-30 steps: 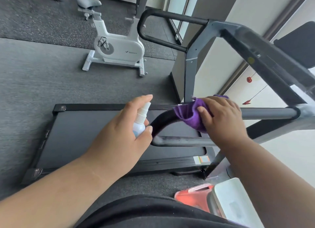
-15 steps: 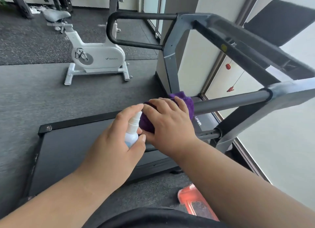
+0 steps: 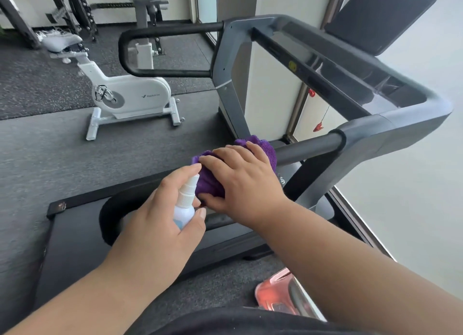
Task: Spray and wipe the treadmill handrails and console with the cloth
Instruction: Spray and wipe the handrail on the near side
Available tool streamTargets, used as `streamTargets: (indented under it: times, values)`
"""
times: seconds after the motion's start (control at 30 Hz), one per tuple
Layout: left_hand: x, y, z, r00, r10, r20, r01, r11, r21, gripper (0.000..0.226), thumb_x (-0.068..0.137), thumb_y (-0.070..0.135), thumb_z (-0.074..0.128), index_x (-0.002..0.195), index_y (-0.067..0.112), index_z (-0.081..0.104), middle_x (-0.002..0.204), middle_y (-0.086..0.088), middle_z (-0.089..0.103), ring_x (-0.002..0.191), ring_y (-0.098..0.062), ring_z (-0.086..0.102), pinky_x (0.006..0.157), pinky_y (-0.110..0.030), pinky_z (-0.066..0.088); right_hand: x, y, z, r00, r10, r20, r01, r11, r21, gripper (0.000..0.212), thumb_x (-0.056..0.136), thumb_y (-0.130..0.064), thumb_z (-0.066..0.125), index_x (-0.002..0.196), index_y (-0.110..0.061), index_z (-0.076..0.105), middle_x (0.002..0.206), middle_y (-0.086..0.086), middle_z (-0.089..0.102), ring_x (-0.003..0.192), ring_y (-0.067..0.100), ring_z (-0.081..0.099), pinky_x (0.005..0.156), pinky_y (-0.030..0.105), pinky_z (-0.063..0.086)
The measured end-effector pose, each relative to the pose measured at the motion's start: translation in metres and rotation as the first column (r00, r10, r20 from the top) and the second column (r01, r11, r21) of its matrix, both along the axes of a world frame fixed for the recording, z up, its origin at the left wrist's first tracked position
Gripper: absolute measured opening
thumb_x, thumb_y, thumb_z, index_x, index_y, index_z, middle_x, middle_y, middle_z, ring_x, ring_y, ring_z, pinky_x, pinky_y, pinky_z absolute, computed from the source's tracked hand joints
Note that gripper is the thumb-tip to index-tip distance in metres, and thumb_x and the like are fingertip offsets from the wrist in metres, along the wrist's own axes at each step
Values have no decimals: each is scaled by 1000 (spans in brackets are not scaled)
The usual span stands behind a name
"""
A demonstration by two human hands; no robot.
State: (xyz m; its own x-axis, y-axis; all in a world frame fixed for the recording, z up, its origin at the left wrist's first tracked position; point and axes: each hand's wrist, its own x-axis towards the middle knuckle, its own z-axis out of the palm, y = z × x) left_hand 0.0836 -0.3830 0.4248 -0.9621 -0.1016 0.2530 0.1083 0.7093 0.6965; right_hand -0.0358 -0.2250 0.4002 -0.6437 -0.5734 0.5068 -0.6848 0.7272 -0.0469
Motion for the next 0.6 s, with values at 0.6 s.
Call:
streamTargets:
  times: [0.6]
  values:
    - [-11,102,4,995,97,38,-96,995,-21,64,83,38,63,125,74,31,109,25,60,89,3,58,66,-24,45,-65,157,5,981,-188,34,188,982,27,76,69,-79,57,133,-38,52,134,-4,55,131,27,44,114,57,19]
